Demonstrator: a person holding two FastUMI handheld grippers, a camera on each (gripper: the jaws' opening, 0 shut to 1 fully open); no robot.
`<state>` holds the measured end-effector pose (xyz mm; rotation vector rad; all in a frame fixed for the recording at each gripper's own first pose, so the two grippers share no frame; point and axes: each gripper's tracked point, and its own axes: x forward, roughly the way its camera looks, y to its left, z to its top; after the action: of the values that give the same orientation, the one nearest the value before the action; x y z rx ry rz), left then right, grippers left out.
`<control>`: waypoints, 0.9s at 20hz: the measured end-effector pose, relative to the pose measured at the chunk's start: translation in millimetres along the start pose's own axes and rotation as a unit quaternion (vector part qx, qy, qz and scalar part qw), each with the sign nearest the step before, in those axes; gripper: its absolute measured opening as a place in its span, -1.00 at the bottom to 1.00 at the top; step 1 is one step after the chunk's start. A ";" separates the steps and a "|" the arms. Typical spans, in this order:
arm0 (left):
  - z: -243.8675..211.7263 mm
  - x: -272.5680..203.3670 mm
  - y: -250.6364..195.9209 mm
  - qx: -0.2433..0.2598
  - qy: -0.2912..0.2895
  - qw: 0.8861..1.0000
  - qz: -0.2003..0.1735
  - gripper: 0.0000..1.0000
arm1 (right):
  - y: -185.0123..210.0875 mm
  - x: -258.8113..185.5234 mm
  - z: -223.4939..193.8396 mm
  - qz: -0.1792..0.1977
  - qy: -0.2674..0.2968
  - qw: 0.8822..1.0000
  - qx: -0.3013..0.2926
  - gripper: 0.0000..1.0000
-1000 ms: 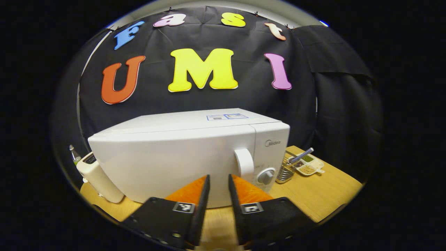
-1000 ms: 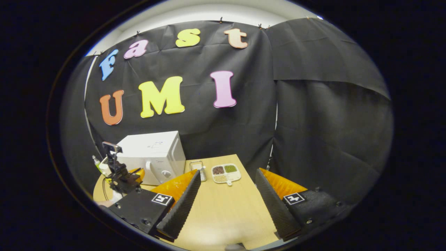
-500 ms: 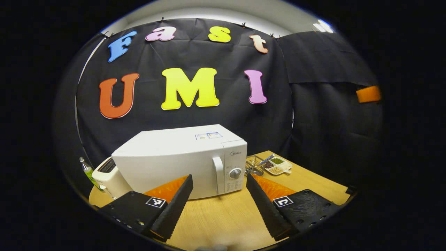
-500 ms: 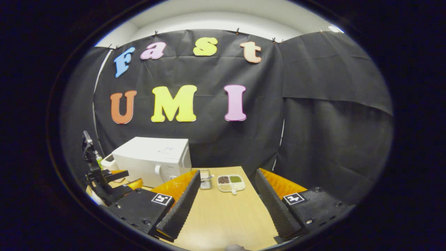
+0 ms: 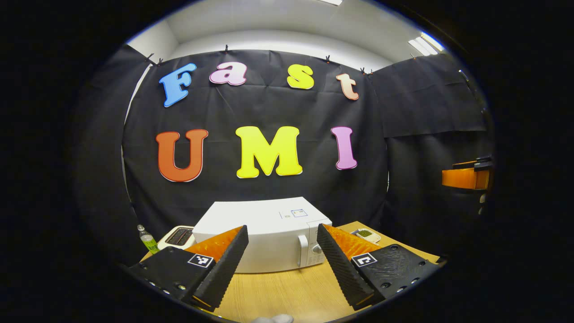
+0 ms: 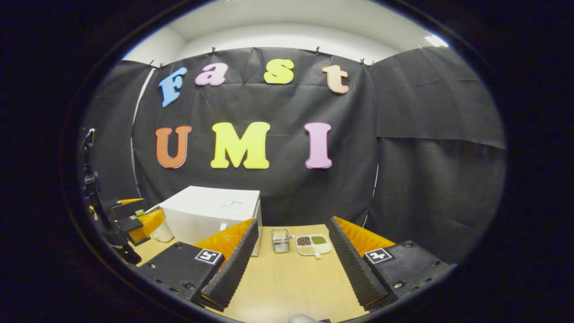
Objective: Open the microwave oven with the left hand, put the food in, and close the microwave oven.
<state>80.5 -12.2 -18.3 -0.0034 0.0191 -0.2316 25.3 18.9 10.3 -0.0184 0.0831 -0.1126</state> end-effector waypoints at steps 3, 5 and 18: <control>12.9 -17.5 15.9 0.007 -0.008 1.000 0.019 0.91 | 11.9 -1.5 7.2 0.010 -0.014 1.000 0.000 1.00; 20.8 -28.6 23.4 0.006 -0.010 1.000 0.027 0.91 | 19.8 -0.9 8.8 0.018 -0.018 1.000 -0.002 0.83; 56.6 -67.4 60.3 -0.001 -0.037 0.995 0.095 0.91 | 43.8 -6.6 20.8 0.047 -0.031 0.998 0.000 1.00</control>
<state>29.8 62.0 39.2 -0.0123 -0.0546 -0.0415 25.4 63.5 30.6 -0.0182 0.0214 -0.0172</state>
